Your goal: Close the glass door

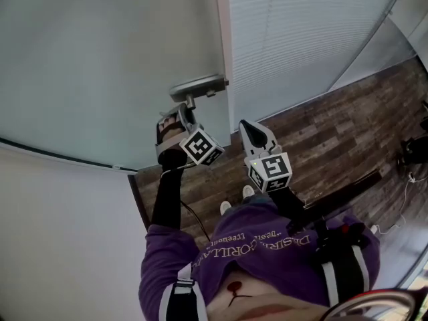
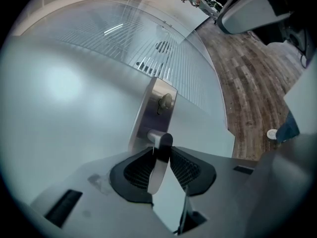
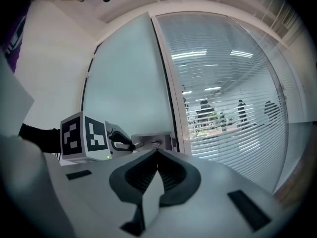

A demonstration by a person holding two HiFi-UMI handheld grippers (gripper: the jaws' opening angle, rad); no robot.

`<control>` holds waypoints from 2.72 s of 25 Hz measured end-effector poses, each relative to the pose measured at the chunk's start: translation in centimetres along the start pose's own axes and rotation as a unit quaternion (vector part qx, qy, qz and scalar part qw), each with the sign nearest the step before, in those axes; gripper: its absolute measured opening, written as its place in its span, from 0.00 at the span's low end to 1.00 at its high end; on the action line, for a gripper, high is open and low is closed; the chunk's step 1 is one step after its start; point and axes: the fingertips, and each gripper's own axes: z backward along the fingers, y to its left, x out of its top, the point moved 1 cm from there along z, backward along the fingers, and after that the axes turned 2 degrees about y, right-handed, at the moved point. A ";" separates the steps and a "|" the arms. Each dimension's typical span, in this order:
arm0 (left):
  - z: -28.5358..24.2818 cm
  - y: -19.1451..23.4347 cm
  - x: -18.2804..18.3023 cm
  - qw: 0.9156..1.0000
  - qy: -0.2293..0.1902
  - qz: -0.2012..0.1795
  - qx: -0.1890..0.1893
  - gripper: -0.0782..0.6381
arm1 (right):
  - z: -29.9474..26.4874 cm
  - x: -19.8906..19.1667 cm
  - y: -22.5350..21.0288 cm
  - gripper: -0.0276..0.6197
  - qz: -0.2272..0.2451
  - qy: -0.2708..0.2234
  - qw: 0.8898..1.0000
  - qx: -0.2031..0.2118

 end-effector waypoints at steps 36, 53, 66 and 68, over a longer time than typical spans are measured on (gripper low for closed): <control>-6.6 3.5 1.8 0.999 0.045 -0.006 -0.001 0.26 | -5.7 2.1 -3.1 0.04 -0.016 0.004 1.000 0.017; -8.8 4.9 2.3 0.999 0.031 0.004 0.013 0.26 | -8.3 2.5 -3.2 0.04 -0.003 0.003 1.000 -0.001; -10.7 6.2 2.7 0.999 0.006 0.035 0.010 0.26 | -10.2 3.0 -4.0 0.04 -0.005 0.004 1.000 -0.012; -10.9 6.1 2.8 0.999 -0.005 0.046 0.007 0.27 | -10.2 2.7 -4.0 0.04 -0.005 0.004 1.000 -0.014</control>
